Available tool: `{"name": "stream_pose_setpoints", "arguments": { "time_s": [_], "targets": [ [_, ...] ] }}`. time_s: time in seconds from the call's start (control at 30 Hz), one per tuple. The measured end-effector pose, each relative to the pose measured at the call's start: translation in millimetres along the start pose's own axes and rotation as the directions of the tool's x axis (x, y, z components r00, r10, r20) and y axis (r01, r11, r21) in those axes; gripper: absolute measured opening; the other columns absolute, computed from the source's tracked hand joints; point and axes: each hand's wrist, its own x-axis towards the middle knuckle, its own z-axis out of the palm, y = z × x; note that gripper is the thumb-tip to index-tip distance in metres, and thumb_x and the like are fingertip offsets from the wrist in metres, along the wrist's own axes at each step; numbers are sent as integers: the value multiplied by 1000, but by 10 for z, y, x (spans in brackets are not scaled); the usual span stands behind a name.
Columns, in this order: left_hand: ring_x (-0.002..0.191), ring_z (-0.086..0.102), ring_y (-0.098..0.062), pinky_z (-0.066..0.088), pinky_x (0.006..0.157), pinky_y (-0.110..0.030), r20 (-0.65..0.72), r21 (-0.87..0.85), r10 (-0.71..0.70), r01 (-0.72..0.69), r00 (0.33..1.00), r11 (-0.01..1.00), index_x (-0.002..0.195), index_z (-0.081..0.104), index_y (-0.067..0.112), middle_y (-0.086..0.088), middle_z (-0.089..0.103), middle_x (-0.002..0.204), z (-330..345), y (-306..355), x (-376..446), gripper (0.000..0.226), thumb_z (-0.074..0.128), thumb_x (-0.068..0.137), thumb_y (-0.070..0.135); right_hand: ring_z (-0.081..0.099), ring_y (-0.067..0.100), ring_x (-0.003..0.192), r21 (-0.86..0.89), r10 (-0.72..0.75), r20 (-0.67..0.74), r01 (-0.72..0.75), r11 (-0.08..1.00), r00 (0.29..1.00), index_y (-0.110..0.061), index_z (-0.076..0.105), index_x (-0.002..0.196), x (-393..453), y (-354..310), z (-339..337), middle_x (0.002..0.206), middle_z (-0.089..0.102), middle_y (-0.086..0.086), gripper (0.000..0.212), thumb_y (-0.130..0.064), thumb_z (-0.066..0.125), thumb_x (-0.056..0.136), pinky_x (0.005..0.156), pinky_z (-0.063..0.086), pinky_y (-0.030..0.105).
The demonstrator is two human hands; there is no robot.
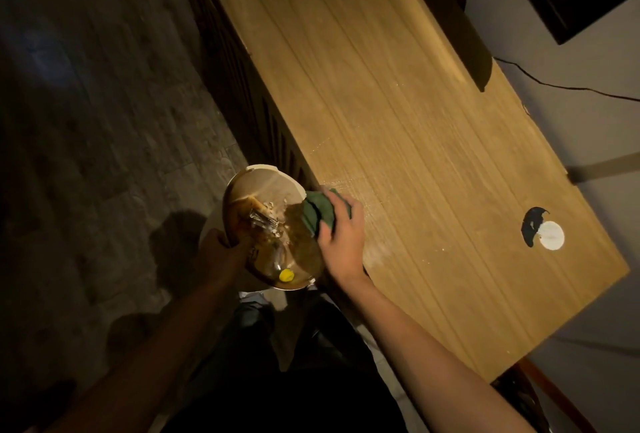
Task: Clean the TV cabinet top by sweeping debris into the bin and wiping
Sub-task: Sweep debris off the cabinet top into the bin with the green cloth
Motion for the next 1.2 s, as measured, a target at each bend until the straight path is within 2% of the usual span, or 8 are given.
{"name": "stream_pose_setpoints", "arguments": {
  "time_s": [0.1, 0.17, 0.27, 0.4, 0.5, 0.77, 0.9, 1.2],
  "targets": [
    [92, 64, -38, 54, 78, -48, -7, 16, 0, 0, 1000, 1000, 90, 56, 5, -19, 66, 98, 49, 61, -84, 37, 78, 81, 34, 47, 18, 123, 55, 99, -128, -93, 994, 987, -7, 56, 140, 205, 184, -435, 132, 50, 15, 53, 4, 61, 89, 104, 26, 1],
    [93, 62, -37, 52, 72, -44, -15, 20, -9, 10, 1000, 1000, 100, 57, 1, -23, 65, 105, 100, 79, -143, 42, 77, 82, 34, 46, 14, 120, 64, 175, -205, -165, 984, 963, -7, 54, 141, 386, 360, -773, 133, 51, 16, 50, 4, 58, 92, 99, 24, -4],
    [103, 62, -42, 49, 73, -42, -16, -30, -45, 45, 999, 999, 117, 56, -8, -27, 63, 115, 190, 91, -222, 51, 76, 84, 26, 41, 9, 121, -12, 241, -304, -256, 967, 922, -12, 50, 144, 700, 750, -1335, 138, 48, 14, 50, -1, 52, 96, 107, 27, 13],
    [99, 63, -37, 45, 69, -38, -53, -31, -35, 33, 998, 999, 100, 60, -1, -19, 64, 99, 231, 80, -257, 35, 77, 83, 24, 43, 25, 137, -150, 329, -399, -415, 898, 856, -18, 45, 148, 1188, 1428, -1989, 146, 44, 10, 51, -8, 52, 99, 121, 31, 40],
    [101, 65, -35, 53, 86, -46, -90, -9, -44, 43, 995, 999, 106, 66, 0, -20, 68, 107, 262, -17, -247, 40, 78, 80, 29, 43, 31, 137, -200, 401, -398, -505, 839, 825, -22, 46, 148, 1353, 1844, -2240, 147, 45, 12, 50, -10, 54, 100, 118, 34, 43],
    [87, 63, -32, 49, 75, -39, -139, -27, -59, 56, 988, 998, 90, 62, 2, -19, 67, 91, 430, -158, -292, 33, 79, 77, 27, 38, 34, 139, -334, 229, -273, -316, 888, 934, -17, 48, 147, 892, 1695, -1762, 151, 43, 12, 56, -7, 61, 93, 118, 30, 50],
    [73, 59, -28, 42, 60, -32, -123, 7, -34, 36, 992, 999, 82, 60, 4, -11, 62, 77, 415, -248, -349, 32, 81, 75, 28, 42, 33, 131, -335, 93, -138, -135, 933, 986, -15, 51, 146, 360, 1241, -1227, 150, 44, 13, 57, -6, 63, 91, 111, 31, 42],
    [58, 49, -5, 30, 46, -16, 21, 97, 41, -43, 999, 994, 88, 60, 10, 6, 54, 68, 234, -297, -746, 29, 75, 86, 35, 41, 25, 131, -272, 9, 86, 15, 962, 996, -19, 46, 149, -687, 388, -238, 153, 40, 8, 61, -18, 60, 89, 111, 35, 40]
  ]
}}
